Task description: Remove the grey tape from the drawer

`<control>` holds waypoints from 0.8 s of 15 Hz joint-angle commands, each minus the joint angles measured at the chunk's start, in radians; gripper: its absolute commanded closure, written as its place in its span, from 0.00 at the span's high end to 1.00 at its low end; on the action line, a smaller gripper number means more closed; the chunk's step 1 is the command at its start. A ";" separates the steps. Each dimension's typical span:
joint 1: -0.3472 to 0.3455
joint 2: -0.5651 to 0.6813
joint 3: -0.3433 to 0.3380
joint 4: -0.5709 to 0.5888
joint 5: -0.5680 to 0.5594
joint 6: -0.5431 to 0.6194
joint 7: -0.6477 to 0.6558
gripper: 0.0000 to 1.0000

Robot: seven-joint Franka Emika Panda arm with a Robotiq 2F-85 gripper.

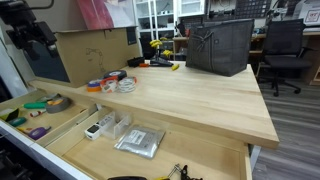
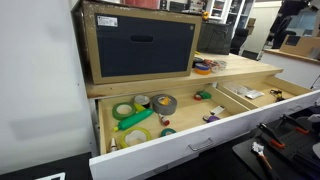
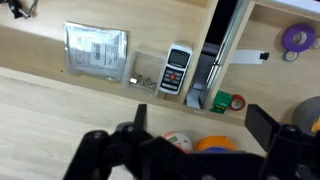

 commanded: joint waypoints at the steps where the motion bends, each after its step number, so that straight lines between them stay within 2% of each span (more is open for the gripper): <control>1: 0.007 -0.026 0.070 -0.091 0.011 0.016 0.114 1.00; 6: 0.053 0.005 0.162 -0.152 0.063 0.055 0.270 1.00; 12: 0.101 0.107 0.236 -0.146 0.110 0.078 0.387 1.00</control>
